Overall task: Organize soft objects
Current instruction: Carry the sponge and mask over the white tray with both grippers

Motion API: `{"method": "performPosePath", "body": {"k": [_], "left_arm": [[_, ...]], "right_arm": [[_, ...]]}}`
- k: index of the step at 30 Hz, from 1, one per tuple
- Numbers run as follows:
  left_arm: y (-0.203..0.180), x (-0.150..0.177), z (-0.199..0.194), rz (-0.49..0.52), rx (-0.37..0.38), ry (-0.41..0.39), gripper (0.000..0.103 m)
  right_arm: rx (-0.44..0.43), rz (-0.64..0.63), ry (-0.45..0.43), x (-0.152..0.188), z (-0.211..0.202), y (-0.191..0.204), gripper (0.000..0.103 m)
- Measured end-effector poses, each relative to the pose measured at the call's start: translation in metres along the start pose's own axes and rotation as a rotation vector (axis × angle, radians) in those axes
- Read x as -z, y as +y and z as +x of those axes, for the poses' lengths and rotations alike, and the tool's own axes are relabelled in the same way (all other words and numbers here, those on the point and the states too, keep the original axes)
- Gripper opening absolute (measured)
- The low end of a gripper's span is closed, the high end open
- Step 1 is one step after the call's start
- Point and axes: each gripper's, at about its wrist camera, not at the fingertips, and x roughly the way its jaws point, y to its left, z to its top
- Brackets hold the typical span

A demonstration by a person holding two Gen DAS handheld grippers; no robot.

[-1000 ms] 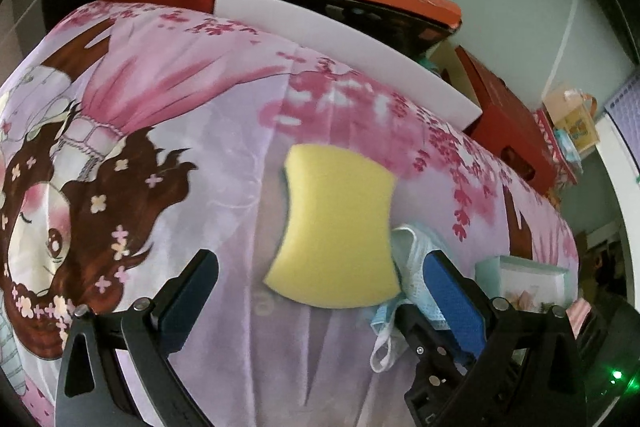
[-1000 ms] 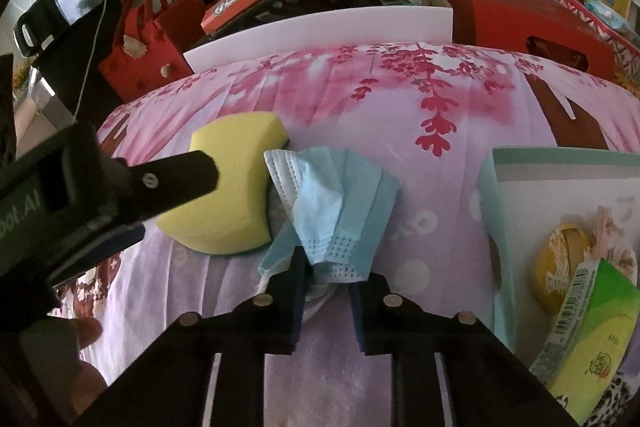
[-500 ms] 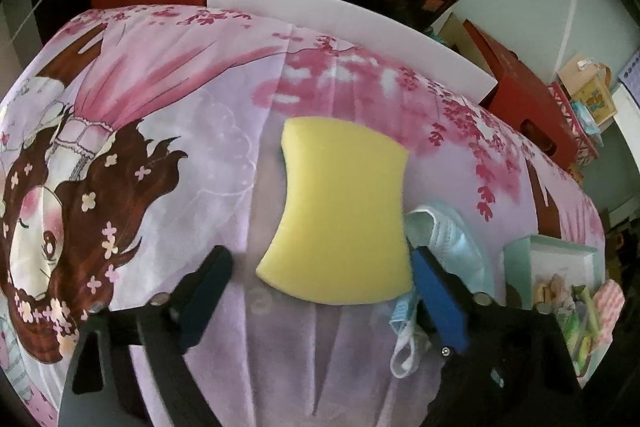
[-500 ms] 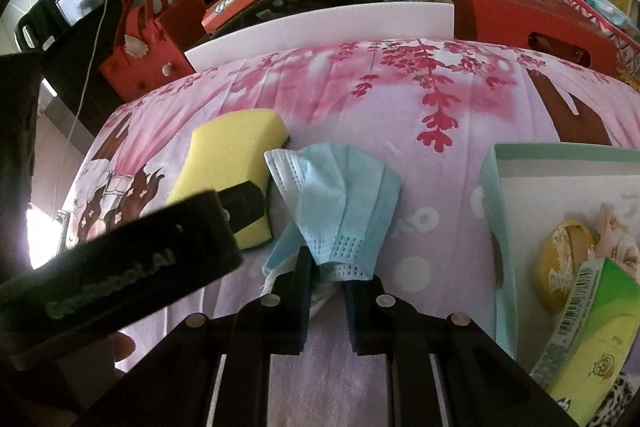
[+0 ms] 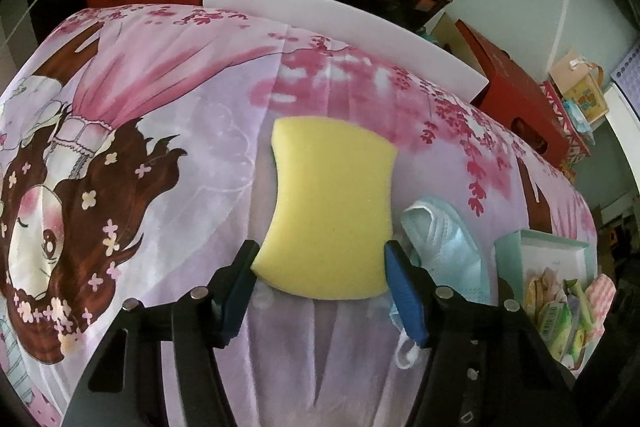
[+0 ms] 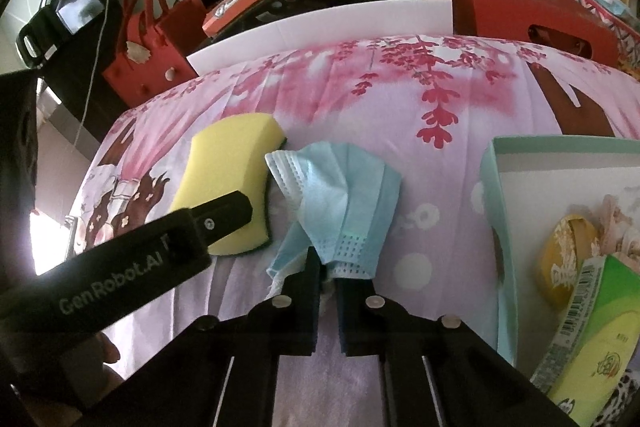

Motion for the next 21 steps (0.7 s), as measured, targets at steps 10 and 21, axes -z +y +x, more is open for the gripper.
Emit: {"method": "performPosePath", "body": {"k": [10,21], "left_arm": [[0.013,-0.005,-0.023,-0.051,-0.012,-0.047,0.064],[0.001,-0.007,-0.064,-0.017,0.003,-0.133,0.064]], "right_arm": [[-0.029,0.019,-0.046,-0.005,-0.019,-0.002,0.005],[-0.044,-0.006,-0.165,-0.018,-0.067,0.006,0.005]]}}
